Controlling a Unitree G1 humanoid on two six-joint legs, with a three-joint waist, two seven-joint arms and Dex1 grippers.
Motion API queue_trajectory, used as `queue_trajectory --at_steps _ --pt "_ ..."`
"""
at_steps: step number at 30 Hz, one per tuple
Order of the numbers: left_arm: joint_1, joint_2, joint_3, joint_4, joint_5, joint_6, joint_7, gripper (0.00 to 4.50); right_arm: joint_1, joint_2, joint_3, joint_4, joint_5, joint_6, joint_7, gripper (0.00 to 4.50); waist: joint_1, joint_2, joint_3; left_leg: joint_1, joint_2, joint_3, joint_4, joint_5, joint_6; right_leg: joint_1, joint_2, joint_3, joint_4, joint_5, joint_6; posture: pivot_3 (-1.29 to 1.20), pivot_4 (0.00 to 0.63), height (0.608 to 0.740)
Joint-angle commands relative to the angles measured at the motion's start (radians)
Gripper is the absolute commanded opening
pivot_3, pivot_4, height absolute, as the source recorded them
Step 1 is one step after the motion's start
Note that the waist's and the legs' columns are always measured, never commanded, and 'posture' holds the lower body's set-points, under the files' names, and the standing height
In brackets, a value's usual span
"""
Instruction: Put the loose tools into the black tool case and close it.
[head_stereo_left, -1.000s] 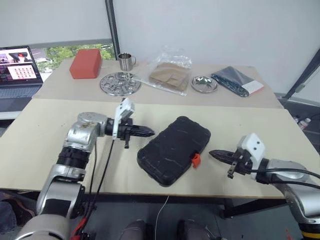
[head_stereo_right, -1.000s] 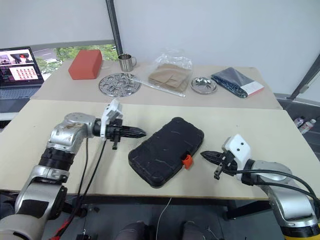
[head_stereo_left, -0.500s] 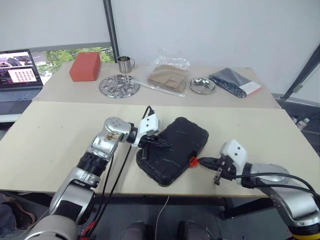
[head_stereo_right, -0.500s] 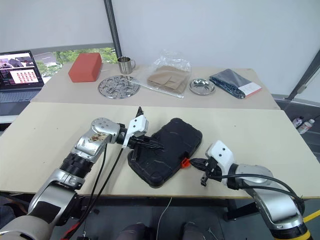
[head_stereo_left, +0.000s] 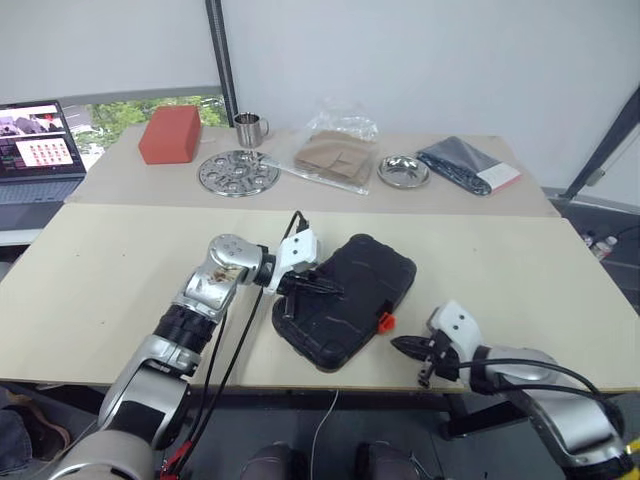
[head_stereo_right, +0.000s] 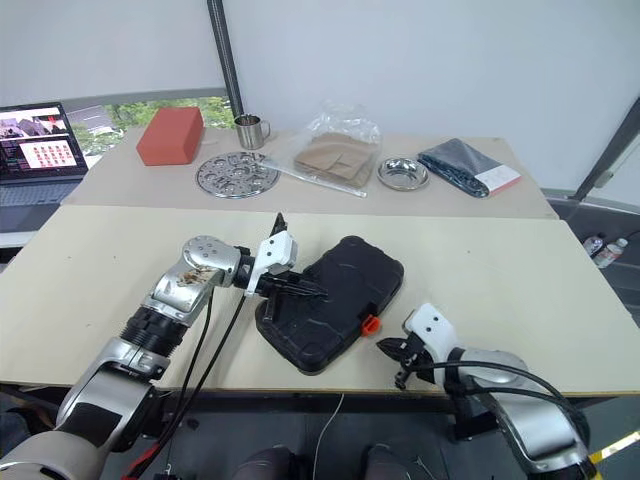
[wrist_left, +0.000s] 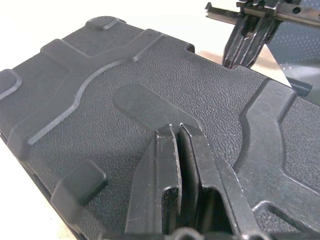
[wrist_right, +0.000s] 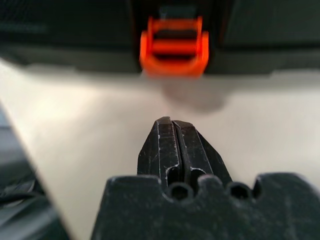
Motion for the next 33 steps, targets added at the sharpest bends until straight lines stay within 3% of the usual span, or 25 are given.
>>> queue_trajectory --at_steps 1,5,12,23,26,27,29,32,33 --pt "0.010 -0.007 -0.060 0.048 0.075 -0.015 0.001 0.28 -0.032 0.039 0.023 0.026 -0.028 -0.026 -0.028 0.00 0.000 0.000 -0.001 0.000 0.000 0.000 0.000 0.000 0.000 0.000 0.000 0.000 0.000 0.000 0.000 0.00 0.150 0.734" --pt "0.011 0.002 -0.108 0.081 0.152 -0.128 0.007 0.28 -0.088 0.098 -0.021 -0.030 0.039 0.015 -0.036 0.00 -0.001 -0.001 -0.002 0.000 0.000 0.000 0.000 0.000 0.000 0.001 0.000 0.000 0.000 0.000 0.000 0.00 0.150 0.734" --pt "0.000 -0.006 -0.148 0.181 0.249 -0.310 0.046 0.28 -0.159 0.104 -0.124 -0.131 0.157 0.121 -0.032 0.00 -0.009 -0.001 -0.002 0.001 0.002 0.001 0.000 0.000 -0.001 0.000 -0.001 0.001 0.000 0.002 -0.002 0.00 0.150 0.734" --pt "0.007 -0.024 -0.127 0.205 0.251 -0.309 0.039 0.28 -0.174 0.103 -0.057 -0.052 0.090 0.088 -0.014 0.00 -0.017 0.002 -0.009 0.002 0.002 0.002 -0.001 -0.001 0.000 0.000 0.000 0.000 0.000 0.000 0.001 0.00 0.150 0.734" --pt "0.014 -0.001 -0.075 0.184 0.205 -0.224 0.034 0.28 -0.146 0.064 -0.099 -0.087 0.105 0.095 0.010 0.00 -0.019 0.004 -0.010 0.003 0.002 0.002 -0.001 -0.001 0.001 0.000 0.000 0.000 0.000 0.000 0.002 0.00 0.150 0.734" --pt "0.020 0.017 -0.046 0.164 0.172 -0.172 0.020 0.68 -0.127 0.039 -0.131 -0.106 0.121 0.104 0.025 0.00 -0.019 0.004 -0.010 0.002 0.002 0.002 -0.001 -0.001 0.001 0.000 0.000 0.000 0.000 0.000 0.002 0.00 0.150 0.734" --pt "0.038 0.076 0.036 0.106 0.087 -0.049 -0.013 1.01 -0.079 -0.034 -0.214 -0.136 0.157 0.114 0.085 0.58 -0.017 0.006 -0.011 0.002 0.002 0.002 -0.001 -0.001 0.001 0.000 0.000 0.000 0.000 0.000 0.002 0.00 0.150 0.734" --pt "0.086 0.208 0.157 -0.018 -0.048 0.127 -0.087 1.89 -0.013 -0.156 -0.374 -0.166 0.266 0.143 0.212 1.31 -0.025 0.006 -0.011 0.001 0.002 0.002 -0.002 0.001 0.009 -0.001 0.000 0.000 0.000 0.000 0.002 0.00 0.150 0.734" --pt "0.109 0.302 0.220 -0.072 -0.116 0.215 -0.141 2.36 0.017 -0.223 -0.467 -0.161 0.329 0.163 0.306 1.81 -0.028 0.007 -0.010 0.001 0.002 0.002 -0.002 0.001 0.010 -0.001 0.000 0.000 0.000 0.000 0.001 0.00 0.150 0.734"
